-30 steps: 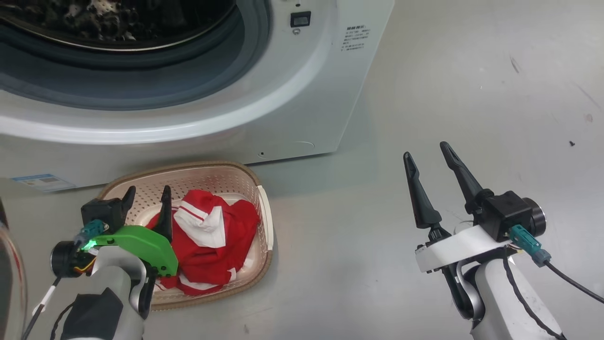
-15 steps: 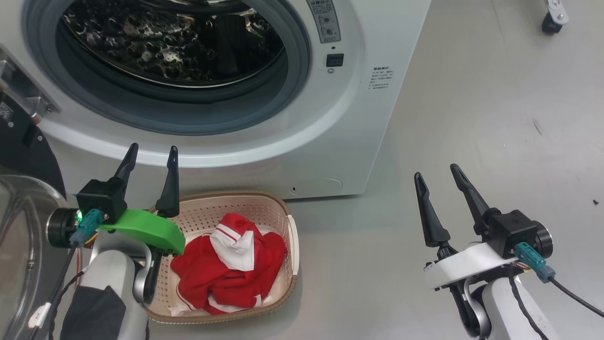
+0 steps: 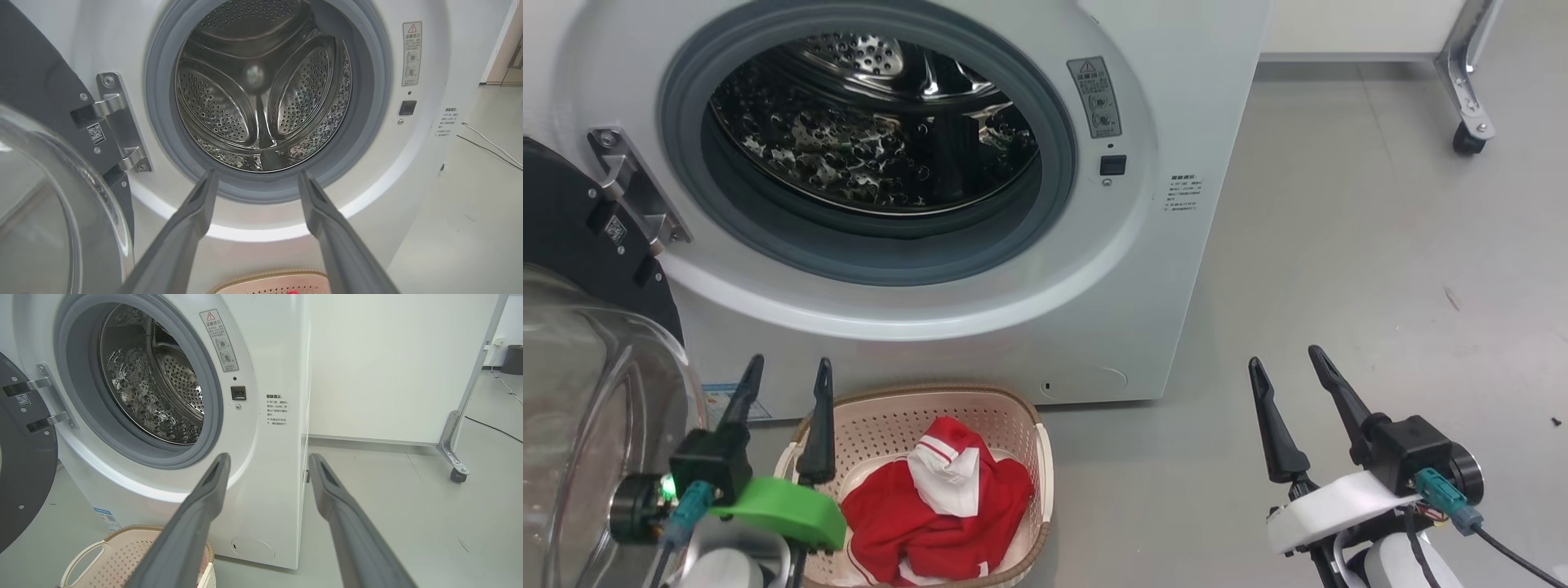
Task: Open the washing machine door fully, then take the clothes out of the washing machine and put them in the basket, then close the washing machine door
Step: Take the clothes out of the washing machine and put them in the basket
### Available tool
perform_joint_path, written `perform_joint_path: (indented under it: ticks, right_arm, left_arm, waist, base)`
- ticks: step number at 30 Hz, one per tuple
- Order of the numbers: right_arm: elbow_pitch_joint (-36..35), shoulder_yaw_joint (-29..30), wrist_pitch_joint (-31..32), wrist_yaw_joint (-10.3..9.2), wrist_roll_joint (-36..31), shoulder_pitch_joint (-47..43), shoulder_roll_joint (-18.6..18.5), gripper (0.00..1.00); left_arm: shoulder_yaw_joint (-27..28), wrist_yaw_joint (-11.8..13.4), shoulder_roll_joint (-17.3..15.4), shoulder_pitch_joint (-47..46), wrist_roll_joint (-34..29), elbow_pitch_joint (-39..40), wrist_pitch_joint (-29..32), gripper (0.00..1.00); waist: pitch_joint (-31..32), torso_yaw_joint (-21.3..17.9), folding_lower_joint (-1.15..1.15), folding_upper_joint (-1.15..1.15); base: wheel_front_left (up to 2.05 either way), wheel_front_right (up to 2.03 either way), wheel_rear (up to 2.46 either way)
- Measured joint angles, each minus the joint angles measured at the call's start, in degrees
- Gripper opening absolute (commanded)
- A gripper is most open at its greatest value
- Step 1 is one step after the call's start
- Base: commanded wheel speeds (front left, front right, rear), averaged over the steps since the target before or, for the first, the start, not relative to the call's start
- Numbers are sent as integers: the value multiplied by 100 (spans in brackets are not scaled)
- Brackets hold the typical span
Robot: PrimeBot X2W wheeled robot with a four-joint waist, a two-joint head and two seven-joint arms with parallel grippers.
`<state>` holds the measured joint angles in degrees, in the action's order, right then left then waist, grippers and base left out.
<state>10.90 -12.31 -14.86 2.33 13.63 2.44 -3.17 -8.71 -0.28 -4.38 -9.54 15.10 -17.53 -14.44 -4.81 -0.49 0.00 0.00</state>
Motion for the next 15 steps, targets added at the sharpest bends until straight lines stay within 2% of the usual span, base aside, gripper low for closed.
perform_joint_path:
  ticks: [15]
  right_arm:
    - [-44,58,0,-57,2,-507,35,100]
  left_arm:
    - [-168,211,8,1209,27,613,8,100]
  waist:
    - [433,-75,0,0]
  base:
    - [0,0,0]
